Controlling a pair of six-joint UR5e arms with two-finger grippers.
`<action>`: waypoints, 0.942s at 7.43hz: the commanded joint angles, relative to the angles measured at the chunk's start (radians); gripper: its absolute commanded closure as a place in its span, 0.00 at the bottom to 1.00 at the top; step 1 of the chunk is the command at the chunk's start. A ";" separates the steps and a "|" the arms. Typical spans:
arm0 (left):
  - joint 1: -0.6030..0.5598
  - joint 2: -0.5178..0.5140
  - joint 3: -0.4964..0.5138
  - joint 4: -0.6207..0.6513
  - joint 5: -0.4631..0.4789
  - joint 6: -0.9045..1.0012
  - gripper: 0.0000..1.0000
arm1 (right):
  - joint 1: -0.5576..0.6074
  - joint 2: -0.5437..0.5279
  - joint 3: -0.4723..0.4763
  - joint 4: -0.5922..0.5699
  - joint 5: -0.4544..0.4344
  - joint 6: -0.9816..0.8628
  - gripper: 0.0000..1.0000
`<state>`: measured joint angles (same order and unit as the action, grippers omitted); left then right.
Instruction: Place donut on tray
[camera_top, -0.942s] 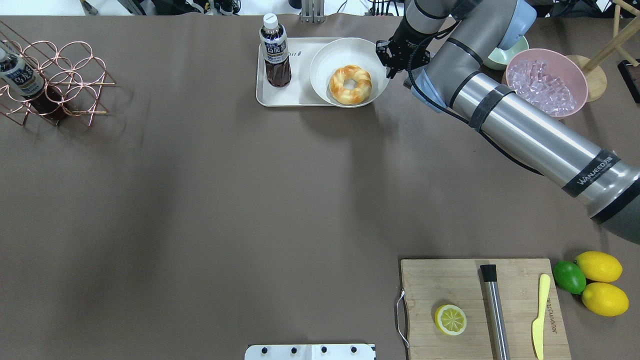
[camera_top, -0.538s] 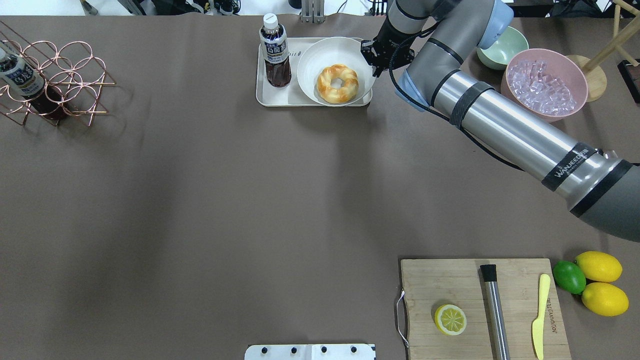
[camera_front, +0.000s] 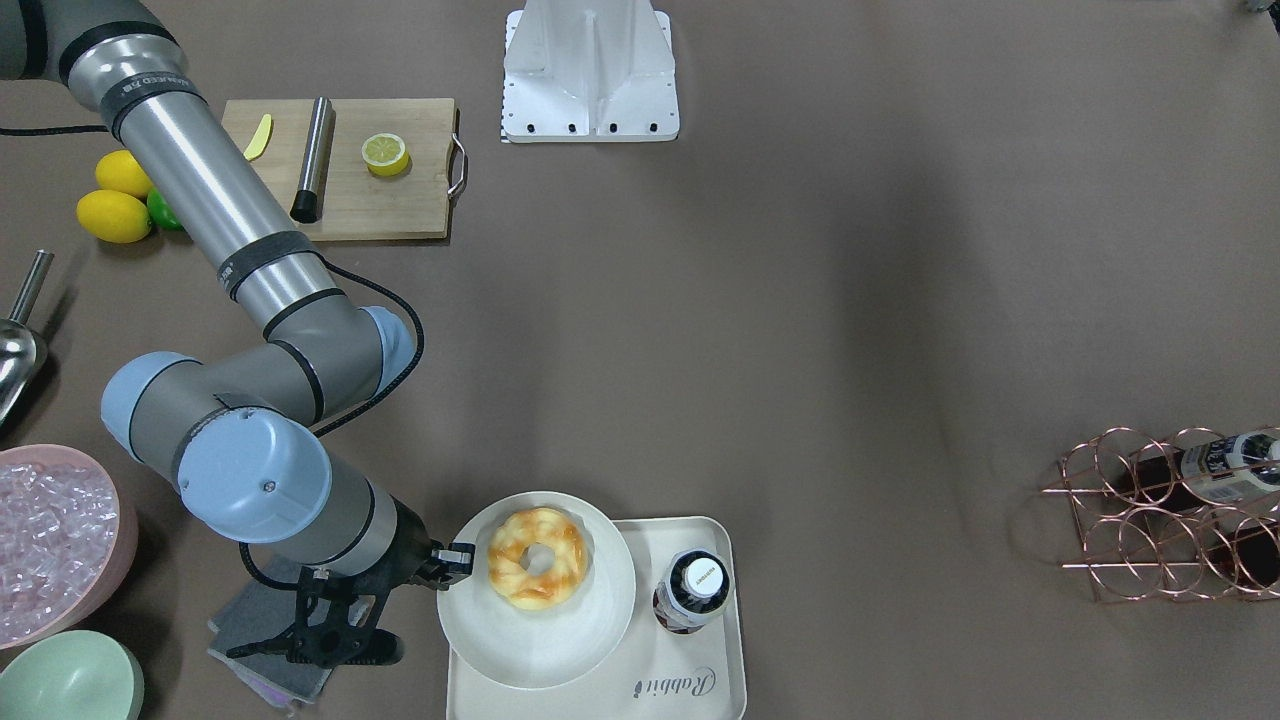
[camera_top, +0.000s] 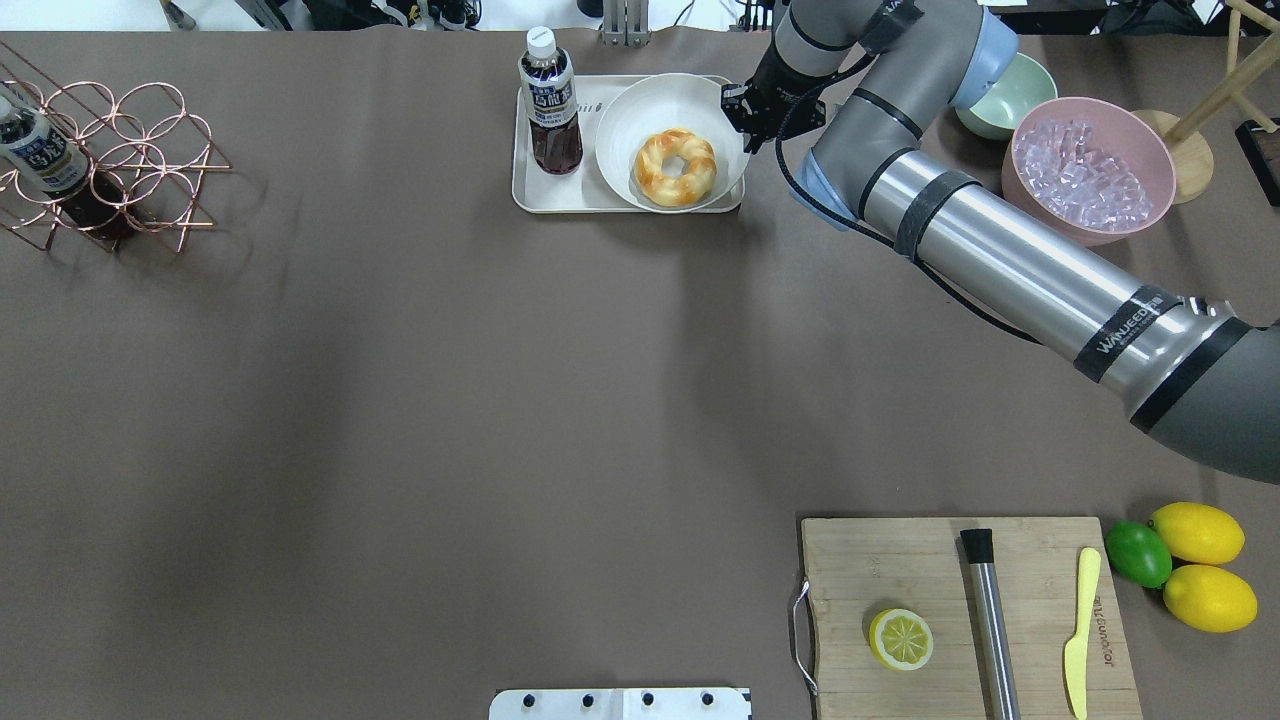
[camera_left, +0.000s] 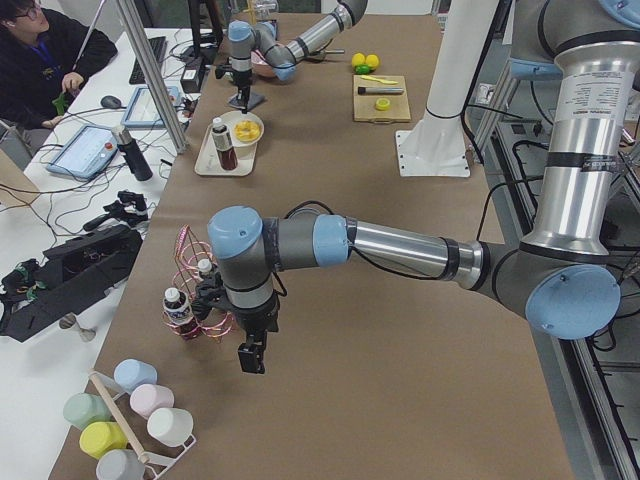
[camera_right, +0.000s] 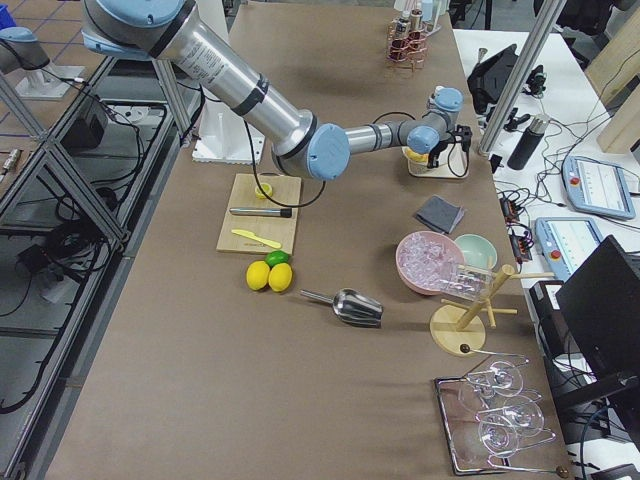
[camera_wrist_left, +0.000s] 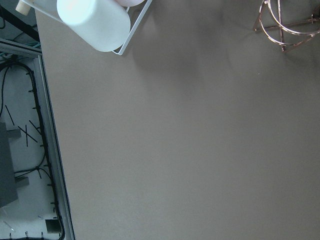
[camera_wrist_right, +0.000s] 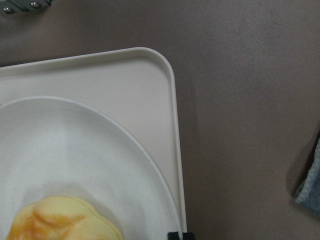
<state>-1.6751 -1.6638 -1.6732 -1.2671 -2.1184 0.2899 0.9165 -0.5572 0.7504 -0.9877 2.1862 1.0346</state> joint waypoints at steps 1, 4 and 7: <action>0.000 -0.008 0.004 0.000 0.000 0.000 0.02 | 0.001 0.019 -0.017 0.011 -0.008 0.001 1.00; -0.001 -0.005 0.004 0.000 0.000 0.000 0.02 | 0.001 0.069 -0.086 0.012 -0.063 0.001 1.00; -0.002 -0.002 0.004 0.000 0.000 0.000 0.02 | 0.001 0.069 -0.103 0.044 -0.066 0.001 1.00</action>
<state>-1.6764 -1.6671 -1.6684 -1.2671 -2.1185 0.2899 0.9173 -0.4898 0.6635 -0.9658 2.1230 1.0349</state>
